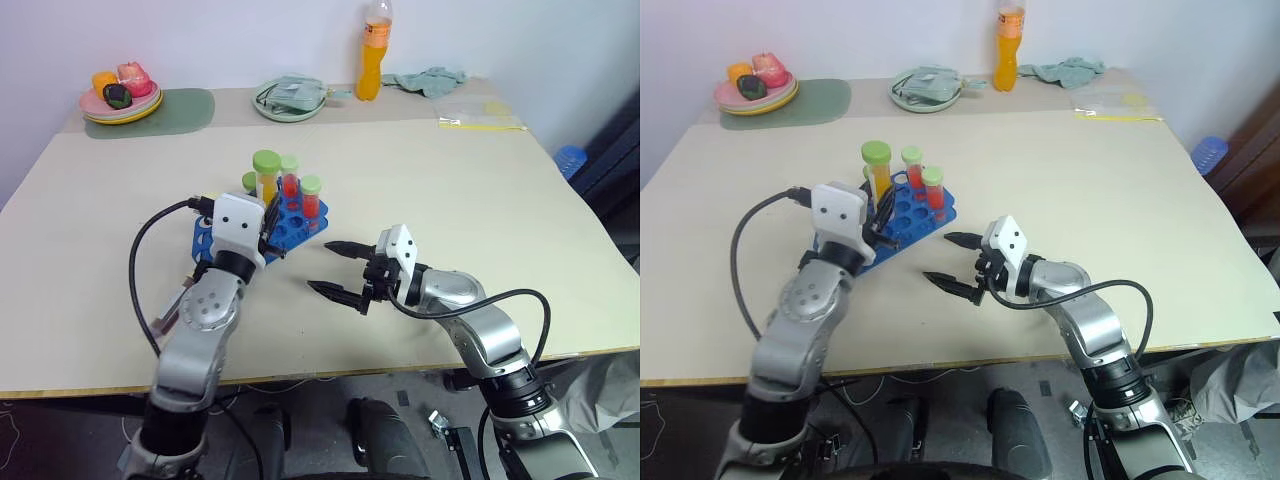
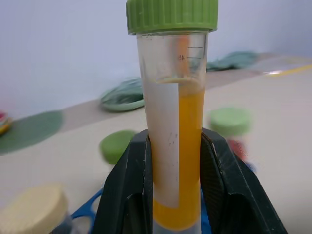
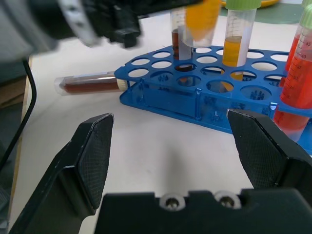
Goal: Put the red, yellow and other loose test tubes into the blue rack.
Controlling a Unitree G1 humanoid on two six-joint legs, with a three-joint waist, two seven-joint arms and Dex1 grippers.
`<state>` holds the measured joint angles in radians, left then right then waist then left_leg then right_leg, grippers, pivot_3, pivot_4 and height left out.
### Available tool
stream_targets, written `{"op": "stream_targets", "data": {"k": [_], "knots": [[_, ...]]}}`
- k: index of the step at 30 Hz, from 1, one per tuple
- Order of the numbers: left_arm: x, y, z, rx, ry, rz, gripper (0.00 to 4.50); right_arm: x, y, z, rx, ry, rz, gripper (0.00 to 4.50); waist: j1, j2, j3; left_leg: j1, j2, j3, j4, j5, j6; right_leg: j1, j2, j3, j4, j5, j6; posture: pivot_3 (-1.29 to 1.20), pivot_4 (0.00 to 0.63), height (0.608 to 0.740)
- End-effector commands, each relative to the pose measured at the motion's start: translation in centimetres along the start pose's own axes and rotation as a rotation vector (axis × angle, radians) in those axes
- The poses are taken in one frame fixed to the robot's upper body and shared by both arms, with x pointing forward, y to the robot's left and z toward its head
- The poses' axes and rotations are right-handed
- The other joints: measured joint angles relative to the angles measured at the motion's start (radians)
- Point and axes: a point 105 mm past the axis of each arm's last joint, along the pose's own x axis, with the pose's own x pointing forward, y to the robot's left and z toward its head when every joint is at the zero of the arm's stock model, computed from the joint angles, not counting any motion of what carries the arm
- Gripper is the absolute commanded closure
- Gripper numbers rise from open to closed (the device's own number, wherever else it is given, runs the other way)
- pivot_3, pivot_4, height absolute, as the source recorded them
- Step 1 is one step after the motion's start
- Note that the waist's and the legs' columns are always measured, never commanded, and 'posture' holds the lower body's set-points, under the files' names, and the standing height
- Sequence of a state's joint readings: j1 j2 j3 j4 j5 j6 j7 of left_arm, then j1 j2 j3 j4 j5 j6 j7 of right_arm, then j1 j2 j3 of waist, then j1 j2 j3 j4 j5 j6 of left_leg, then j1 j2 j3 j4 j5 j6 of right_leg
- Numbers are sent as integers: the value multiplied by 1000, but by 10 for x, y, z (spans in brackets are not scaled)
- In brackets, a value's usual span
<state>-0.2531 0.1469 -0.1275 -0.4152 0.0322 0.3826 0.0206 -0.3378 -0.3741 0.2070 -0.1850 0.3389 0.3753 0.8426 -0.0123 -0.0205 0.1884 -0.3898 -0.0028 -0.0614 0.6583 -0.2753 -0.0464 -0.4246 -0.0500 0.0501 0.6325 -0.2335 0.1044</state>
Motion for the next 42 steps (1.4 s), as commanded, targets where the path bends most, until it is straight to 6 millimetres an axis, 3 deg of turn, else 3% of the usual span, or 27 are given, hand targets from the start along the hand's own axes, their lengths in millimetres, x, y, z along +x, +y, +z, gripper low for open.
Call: {"op": "stream_targets", "data": {"k": [1,15,39,42], "knots": [[4,-5,5,3,-53,13,3773,-2,1,12,-36,-39,-14,375,0,0,0,0,0,0,0,0,0,0,0,0,0,0,0,0,150,740],[13,-28,-27,-104,49,-71,3773,-1,1,14,-33,-48,-29,375,0,0,0,0,0,0,1,0,0,0,0,0,0,0,0,0,150,740],[14,-34,-44,-137,-15,-105,3773,4,4,15,-33,-58,-21,375,4,0,0,-1,0,0,2,0,0,1,0,0,0,0,0,0,150,740],[13,-32,-42,-153,-30,-94,2321,5,5,16,-33,-60,-18,375,3,0,0,0,0,0,2,0,0,1,0,-1,0,0,0,0,150,740]]}}
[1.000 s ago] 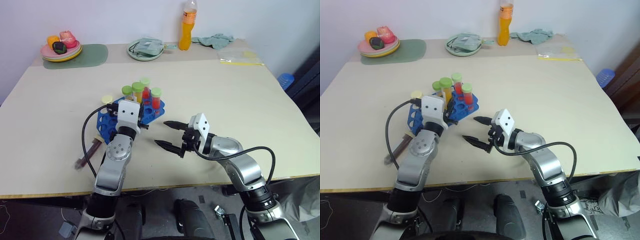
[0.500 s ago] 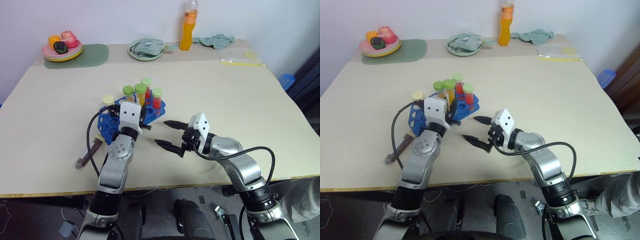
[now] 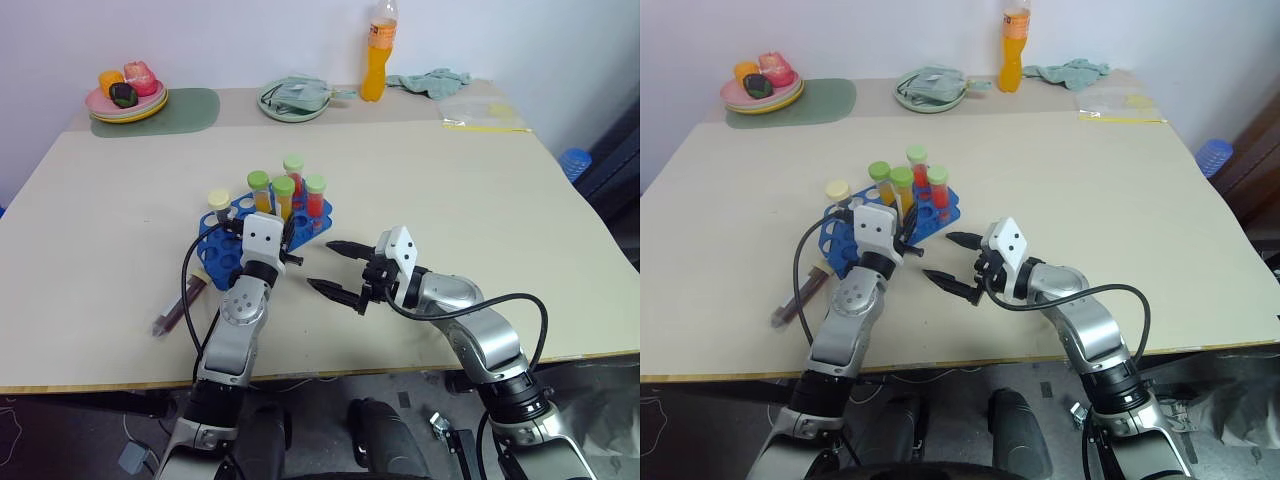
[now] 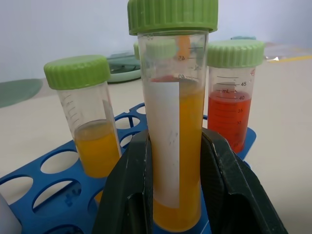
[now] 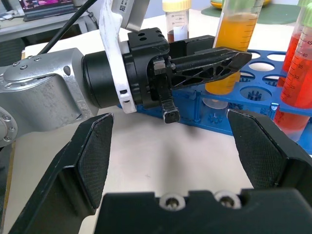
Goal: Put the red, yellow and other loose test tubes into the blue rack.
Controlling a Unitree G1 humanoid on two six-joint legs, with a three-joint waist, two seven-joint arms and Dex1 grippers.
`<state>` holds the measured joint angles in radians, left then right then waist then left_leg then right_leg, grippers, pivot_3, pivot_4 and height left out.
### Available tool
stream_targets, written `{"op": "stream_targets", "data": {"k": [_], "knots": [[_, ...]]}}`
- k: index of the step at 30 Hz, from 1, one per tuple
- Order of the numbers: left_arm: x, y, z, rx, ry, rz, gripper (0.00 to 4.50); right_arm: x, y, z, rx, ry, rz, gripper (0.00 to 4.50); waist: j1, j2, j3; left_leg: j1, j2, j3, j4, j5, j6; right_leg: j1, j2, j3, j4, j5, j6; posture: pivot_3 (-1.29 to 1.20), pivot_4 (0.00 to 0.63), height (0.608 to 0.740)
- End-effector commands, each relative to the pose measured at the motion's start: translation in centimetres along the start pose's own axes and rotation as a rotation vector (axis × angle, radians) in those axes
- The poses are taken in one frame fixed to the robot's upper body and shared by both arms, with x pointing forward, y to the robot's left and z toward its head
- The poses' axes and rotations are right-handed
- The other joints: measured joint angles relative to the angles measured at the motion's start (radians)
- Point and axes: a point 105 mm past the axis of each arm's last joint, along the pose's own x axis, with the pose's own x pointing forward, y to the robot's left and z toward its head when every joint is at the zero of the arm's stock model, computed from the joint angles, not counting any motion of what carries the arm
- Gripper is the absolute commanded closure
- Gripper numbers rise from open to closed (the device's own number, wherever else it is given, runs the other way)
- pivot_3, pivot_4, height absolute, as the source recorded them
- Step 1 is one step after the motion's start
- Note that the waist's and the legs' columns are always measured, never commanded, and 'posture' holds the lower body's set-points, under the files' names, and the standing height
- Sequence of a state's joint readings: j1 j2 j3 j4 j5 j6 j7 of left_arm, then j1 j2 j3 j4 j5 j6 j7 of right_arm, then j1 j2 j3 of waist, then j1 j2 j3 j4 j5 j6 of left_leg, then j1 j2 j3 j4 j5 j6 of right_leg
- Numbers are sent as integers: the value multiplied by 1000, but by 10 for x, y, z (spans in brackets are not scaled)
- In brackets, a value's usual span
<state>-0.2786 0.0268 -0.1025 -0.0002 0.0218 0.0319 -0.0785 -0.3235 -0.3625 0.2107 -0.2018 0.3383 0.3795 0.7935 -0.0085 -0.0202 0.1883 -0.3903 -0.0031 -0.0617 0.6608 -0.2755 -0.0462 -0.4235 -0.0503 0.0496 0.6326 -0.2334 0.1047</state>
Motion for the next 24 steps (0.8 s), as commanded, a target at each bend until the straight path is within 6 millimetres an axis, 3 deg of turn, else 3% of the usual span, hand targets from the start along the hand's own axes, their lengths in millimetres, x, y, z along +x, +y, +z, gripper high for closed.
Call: {"op": "stream_targets", "data": {"k": [1,4,9,14,18,22,24], "knots": [[0,-1,14,-32,-67,0,1755,4,6,16,-40,-53,23,375,-2,0,0,0,0,0,0,0,0,0,0,0,0,0,0,0,150,740],[-7,5,26,-46,-111,-3,333,4,6,17,-43,-57,25,375,-5,0,0,0,0,0,0,0,1,0,0,0,0,0,0,0,150,740],[-31,30,64,-30,-212,-7,333,2,5,19,-49,-60,22,375,-9,0,0,0,1,0,0,-1,1,-1,1,0,0,0,0,0,150,740],[-45,70,132,-15,-307,0,333,2,6,17,-40,-55,31,375,-2,0,0,0,1,0,0,-1,1,0,0,0,0,0,0,0,150,740],[-57,101,120,82,-14,-36,158,4,5,16,-42,-56,34,375,-13,0,0,0,1,0,1,-1,2,0,1,0,0,0,0,0,150,740],[-90,136,100,224,365,-5,158,4,5,16,-47,-56,43,375,-32,1,2,1,2,0,-1,-2,3,-1,3,0,1,-1,0,0,150,740],[-107,151,94,205,556,11,158,5,5,15,-47,-54,46,375,-32,0,2,0,3,-1,-1,-2,3,-1,3,0,1,-1,0,0,150,740]]}}
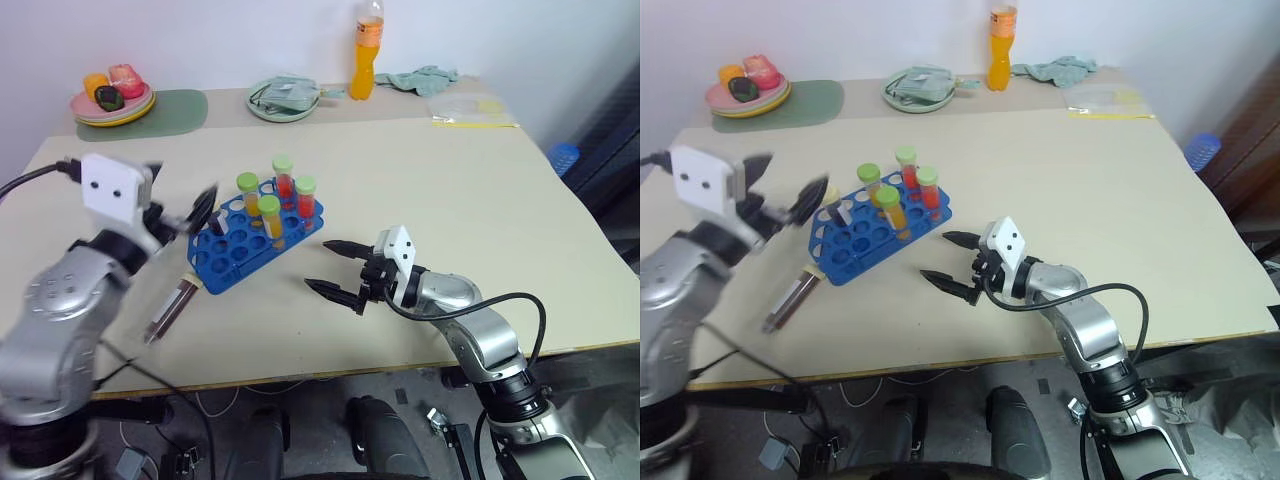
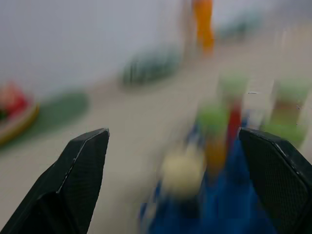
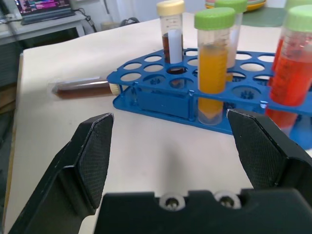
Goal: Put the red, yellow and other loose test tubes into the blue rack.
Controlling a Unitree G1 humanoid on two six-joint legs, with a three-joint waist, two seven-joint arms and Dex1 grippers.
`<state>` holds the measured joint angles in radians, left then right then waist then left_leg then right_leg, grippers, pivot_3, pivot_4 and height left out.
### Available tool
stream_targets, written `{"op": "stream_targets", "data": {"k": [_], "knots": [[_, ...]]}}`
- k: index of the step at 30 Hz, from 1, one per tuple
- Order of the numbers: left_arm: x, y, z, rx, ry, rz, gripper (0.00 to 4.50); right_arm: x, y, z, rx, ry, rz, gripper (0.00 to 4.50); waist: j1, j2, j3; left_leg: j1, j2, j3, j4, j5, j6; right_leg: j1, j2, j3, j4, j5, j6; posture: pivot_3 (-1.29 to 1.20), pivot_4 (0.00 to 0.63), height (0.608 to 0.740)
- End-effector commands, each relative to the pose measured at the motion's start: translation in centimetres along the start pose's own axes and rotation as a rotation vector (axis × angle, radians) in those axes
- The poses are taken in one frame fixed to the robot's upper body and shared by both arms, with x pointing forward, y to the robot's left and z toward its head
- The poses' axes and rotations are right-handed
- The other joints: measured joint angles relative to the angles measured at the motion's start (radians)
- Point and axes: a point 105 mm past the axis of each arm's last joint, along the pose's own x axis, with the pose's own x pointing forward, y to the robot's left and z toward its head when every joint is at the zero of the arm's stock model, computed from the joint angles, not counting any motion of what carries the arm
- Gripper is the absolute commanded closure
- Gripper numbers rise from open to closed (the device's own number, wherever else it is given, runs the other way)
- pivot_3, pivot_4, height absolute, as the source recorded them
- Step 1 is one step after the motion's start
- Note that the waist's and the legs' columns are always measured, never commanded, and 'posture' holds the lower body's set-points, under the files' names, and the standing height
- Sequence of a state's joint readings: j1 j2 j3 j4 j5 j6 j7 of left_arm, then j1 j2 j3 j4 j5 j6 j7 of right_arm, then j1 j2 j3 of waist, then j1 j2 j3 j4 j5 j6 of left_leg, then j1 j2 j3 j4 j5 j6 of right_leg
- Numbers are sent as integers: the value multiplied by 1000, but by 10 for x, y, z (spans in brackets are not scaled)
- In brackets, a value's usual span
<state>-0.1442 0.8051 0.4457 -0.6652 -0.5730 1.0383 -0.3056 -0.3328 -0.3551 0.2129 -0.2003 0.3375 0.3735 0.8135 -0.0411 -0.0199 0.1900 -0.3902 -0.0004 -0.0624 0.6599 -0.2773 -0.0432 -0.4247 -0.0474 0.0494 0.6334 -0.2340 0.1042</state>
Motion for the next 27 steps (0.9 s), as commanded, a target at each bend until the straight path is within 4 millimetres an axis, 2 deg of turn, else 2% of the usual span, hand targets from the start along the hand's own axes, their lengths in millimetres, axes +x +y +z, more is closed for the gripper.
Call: {"op": "stream_targets", "data": {"k": [1,3,5,8,11,16,19,23,25,27], "knots": [[-25,16,-9,-44,233,-26,158,4,3,11,-38,-41,26,375,1,-1,0,0,0,0,0,0,0,0,0,0,0,0,0,0,150,740],[-34,14,-22,-89,418,-114,158,6,4,12,-36,-44,39,375,1,0,0,0,0,0,0,0,0,0,0,0,-1,0,0,0,150,740],[-38,11,-28,-82,520,-158,158,8,5,12,-35,-47,49,375,-2,1,1,0,0,0,0,0,0,0,0,-1,-1,0,0,0,150,740],[-30,-1,-54,3,719,-226,158,14,5,13,-50,-49,76,375,-1,1,1,1,0,0,-1,0,0,0,0,0,-1,0,0,0,150,740],[-21,-7,-64,47,791,-252,158,15,4,13,-58,-49,75,375,-2,1,1,1,0,1,-2,0,-1,0,0,0,-1,0,0,0,150,740],[-8,-13,-74,5,837,-270,158,11,3,10,-62,-45,46,375,0,1,1,-1,0,1,-3,0,-1,-2,0,0,-1,0,0,0,150,740],[0,-13,-77,-31,835,-254,891,9,5,10,-56,-46,36,375,-1,1,1,-1,0,1,-3,0,-1,-2,0,0,-1,0,0,0,150,740],[3,-18,-81,-34,843,-263,2731,9,8,9,-43,-51,26,375,-2,1,1,-1,0,1,-3,0,-1,-2,0,0,-1,0,0,0,150,740],[-2,-11,-82,-21,854,-235,3605,8,8,10,-45,-51,23,375,-2,1,1,-1,0,1,-3,0,-1,-2,0,0,-1,0,0,0,150,740],[-9,2,-81,-10,860,-183,3766,8,7,10,-47,-49,21,375,-4,1,1,-1,0,1,-3,0,-1,-2,0,0,-1,0,0,0,150,740]]}}
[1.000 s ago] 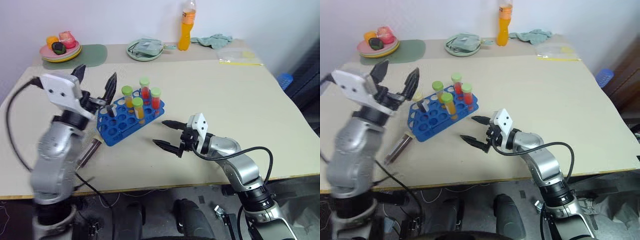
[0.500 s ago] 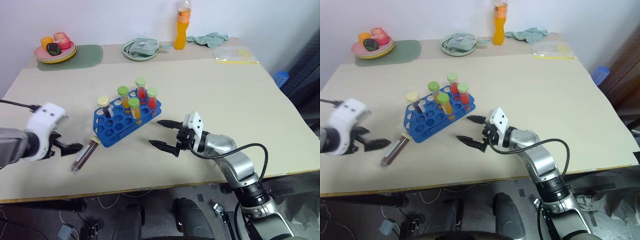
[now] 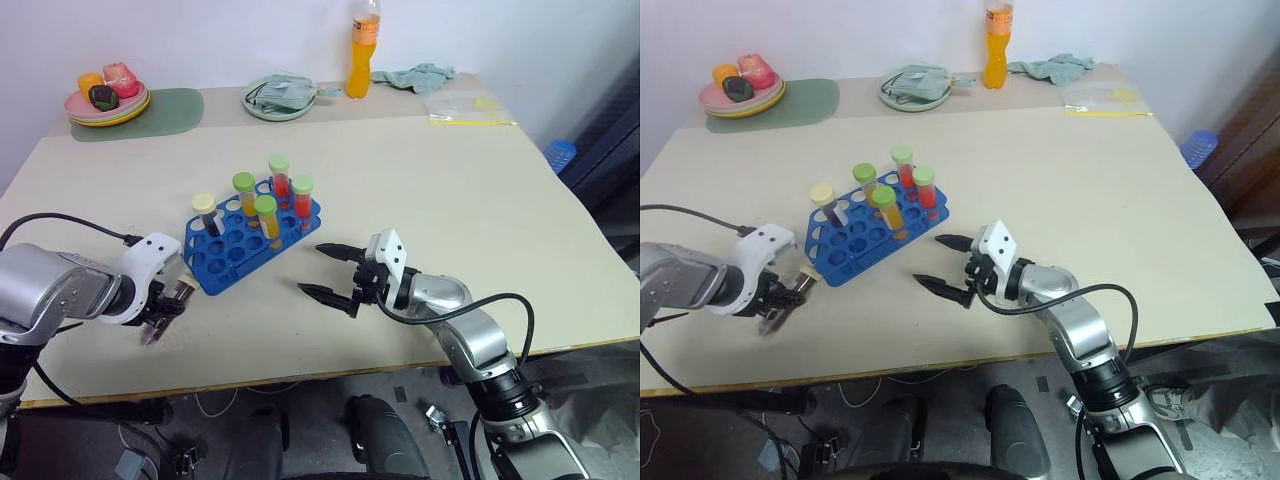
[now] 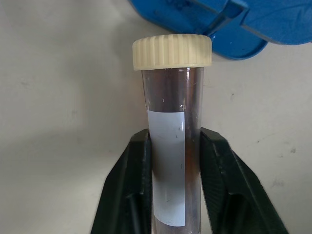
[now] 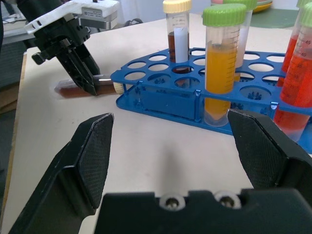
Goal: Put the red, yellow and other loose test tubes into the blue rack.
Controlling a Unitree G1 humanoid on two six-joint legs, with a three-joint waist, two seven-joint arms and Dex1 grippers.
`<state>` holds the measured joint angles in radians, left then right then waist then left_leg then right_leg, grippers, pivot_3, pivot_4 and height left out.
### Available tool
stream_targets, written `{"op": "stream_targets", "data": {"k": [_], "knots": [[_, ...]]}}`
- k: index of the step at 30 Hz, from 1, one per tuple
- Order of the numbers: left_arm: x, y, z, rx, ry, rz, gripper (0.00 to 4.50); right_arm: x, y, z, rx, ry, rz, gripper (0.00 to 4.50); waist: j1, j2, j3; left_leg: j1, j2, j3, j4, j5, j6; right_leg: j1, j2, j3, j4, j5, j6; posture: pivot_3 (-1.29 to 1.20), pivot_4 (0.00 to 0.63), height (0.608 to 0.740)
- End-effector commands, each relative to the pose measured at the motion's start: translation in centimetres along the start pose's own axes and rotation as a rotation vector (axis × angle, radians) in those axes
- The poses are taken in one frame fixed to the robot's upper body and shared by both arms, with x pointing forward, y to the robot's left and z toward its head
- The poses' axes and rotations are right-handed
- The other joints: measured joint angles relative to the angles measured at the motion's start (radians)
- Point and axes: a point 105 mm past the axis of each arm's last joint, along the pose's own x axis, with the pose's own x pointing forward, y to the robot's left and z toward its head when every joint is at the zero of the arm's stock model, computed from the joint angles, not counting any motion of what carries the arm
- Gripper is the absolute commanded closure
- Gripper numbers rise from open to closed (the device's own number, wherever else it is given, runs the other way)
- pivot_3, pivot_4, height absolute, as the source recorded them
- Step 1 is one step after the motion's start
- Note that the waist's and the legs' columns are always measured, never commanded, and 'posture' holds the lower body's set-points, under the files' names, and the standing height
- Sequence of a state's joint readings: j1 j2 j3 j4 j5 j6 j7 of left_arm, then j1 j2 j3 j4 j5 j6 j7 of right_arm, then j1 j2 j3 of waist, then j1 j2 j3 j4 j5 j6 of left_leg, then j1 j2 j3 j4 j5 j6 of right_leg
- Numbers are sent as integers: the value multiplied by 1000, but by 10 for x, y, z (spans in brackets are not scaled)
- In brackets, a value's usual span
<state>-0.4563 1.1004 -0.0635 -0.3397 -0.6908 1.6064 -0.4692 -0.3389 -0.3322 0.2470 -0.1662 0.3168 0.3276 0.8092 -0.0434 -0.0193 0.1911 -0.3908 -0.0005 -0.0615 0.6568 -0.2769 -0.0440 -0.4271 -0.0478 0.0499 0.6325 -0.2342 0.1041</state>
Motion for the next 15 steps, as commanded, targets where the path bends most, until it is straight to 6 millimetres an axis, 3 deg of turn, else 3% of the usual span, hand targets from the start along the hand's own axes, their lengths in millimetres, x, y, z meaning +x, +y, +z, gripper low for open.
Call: {"op": "stream_targets", "data": {"k": [1,3,5,7,9,13,15], "knots": [[-20,25,-9,-4,5,132,3766,-1,2,13,-37,-39,3,375,-3,0,0,0,0,0,0,0,0,0,0,0,0,0,0,0,150,740],[-34,43,-14,-6,-8,232,3766,-2,1,13,-38,-36,2,375,-5,0,0,0,0,0,-2,0,0,-1,0,1,0,0,0,0,150,740],[-50,60,0,5,-181,321,3766,-2,1,13,-36,-34,3,375,-1,0,0,1,0,0,-4,0,-1,-2,0,1,0,0,-1,0,150,740],[-76,87,17,-17,-413,527,3766,-1,2,12,-33,-34,10,375,7,0,0,1,0,0,-5,1,-1,-2,-1,0,0,-1,-1,0,150,740],[-104,90,42,-31,-747,651,3766,1,3,12,-25,-35,19,375,19,0,0,1,0,0,-5,2,-3,-1,-2,-1,-1,0,-1,0,150,740],[-114,31,65,-52,-1187,541,3766,4,4,11,-19,-38,34,375,34,-4,-2,0,-2,1,-4,2,-4,-1,-6,-1,-2,0,-1,0,150,740],[-103,-24,72,61,-1314,476,3766,7,4,12,-21,-38,43,375,32,-4,-3,0,-4,2,-4,2,-4,-1,-8,-1,-2,1,-1,0,150,740]]}}
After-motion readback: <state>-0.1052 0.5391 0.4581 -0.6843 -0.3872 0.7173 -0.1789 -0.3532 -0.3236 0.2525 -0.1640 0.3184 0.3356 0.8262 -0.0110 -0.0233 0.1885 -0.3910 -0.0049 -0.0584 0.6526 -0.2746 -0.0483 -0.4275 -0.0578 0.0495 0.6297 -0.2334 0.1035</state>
